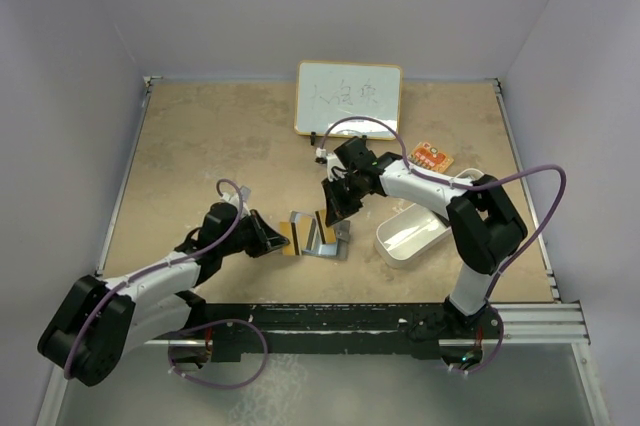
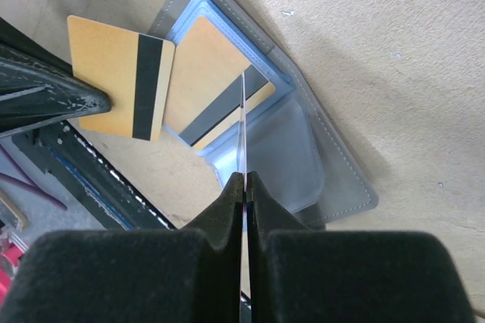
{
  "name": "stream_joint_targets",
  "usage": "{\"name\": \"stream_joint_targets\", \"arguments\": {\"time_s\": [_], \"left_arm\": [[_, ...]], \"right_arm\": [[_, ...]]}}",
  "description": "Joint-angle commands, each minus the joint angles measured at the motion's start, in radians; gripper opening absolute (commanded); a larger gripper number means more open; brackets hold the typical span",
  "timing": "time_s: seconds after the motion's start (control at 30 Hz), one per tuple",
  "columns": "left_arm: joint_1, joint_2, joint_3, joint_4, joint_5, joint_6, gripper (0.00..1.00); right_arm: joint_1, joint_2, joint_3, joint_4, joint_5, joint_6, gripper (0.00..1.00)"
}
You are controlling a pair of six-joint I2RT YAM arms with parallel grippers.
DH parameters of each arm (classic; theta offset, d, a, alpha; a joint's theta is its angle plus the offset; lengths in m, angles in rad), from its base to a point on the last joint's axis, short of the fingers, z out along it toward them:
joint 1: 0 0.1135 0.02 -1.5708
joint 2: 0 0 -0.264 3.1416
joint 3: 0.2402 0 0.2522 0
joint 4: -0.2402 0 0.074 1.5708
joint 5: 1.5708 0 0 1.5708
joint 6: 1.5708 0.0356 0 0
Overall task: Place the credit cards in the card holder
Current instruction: Insert the credit card into the card holder.
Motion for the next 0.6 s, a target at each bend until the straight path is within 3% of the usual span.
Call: {"name": "stream_joint_targets", "arguments": {"time_s": [0.0,0.57], "left_arm": [[-0.007,0.014,0.008,0.058,-0.022,0.034,0.00],[-0.007,0.018,-0.004,0.075,-0.020,0.042,0.00]], "right_arm": [[0.001,-0.039,-0.006,0.037,-0.054,0.061,0.00],[0.001,-0.083,-0.002,0.041,-0.123,0.140,0.00]]}}
